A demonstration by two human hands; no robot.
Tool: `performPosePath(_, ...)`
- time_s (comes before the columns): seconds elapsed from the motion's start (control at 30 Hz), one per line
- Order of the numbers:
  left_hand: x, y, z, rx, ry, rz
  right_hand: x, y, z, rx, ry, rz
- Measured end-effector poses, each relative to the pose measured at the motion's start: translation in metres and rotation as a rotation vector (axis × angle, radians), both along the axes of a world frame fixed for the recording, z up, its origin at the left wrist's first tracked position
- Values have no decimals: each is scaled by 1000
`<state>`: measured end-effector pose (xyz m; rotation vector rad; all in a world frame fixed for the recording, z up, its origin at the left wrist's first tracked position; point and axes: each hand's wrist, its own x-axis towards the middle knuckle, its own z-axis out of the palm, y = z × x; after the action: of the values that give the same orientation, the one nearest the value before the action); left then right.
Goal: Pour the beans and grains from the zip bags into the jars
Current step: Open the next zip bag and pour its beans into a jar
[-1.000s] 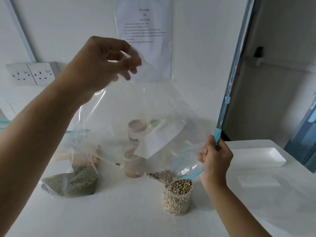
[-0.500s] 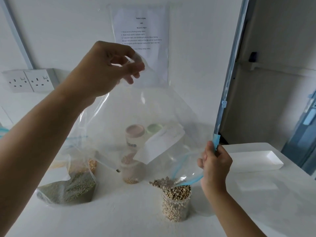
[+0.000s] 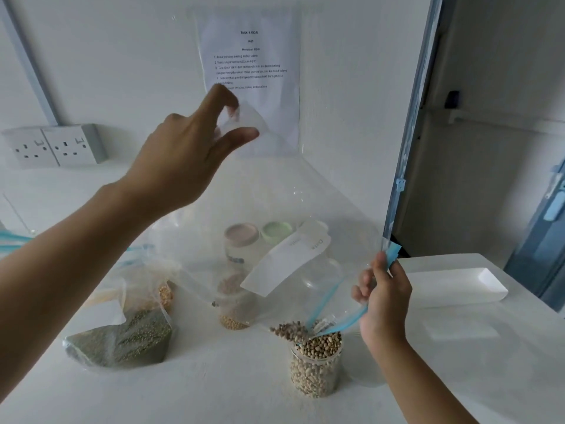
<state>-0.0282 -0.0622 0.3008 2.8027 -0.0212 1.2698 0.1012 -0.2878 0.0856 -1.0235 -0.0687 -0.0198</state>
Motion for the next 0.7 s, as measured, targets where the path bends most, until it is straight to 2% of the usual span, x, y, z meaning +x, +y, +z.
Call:
performPosePath(0.07,-2,3,-6,-98,-14,-12,0,1,1,21,15,10)
performPosePath(0.17,-11,4,-13,-232,110,-45,2,2,0,37,52,29)
performPosePath(0.27,-22,14,-21,-201,158,-38,5,1,0,51,49,44)
performPosePath(0.37,-25,21,-26,-232,73,-23,6,3,-1,47,19,56)
performPosePath(0.6,3,-1,-19,-15,1,-12,16,4,-5,45,73,23)
performPosePath(0.7,23,-13,-7,54,28,-29,18,4,-5,54,123,5)
